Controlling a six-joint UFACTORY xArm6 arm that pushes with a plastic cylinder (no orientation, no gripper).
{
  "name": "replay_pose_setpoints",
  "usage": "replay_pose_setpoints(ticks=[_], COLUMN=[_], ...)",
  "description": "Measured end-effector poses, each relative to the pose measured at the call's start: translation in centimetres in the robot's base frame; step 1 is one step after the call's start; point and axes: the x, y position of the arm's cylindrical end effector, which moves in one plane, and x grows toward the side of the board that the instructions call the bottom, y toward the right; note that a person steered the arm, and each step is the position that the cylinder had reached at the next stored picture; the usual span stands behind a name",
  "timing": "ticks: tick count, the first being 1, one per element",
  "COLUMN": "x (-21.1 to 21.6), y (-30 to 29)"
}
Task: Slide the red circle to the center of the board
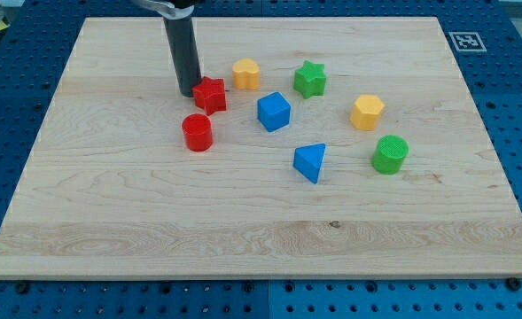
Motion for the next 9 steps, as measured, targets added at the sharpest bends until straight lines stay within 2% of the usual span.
replay_pose_setpoints(ticks=[1,2,4,6,9], x=[-1.8,-6.2,-6.6,-3.1,6.8], y=[-3.1,-7.0,-7.2,-5.4,-0.6])
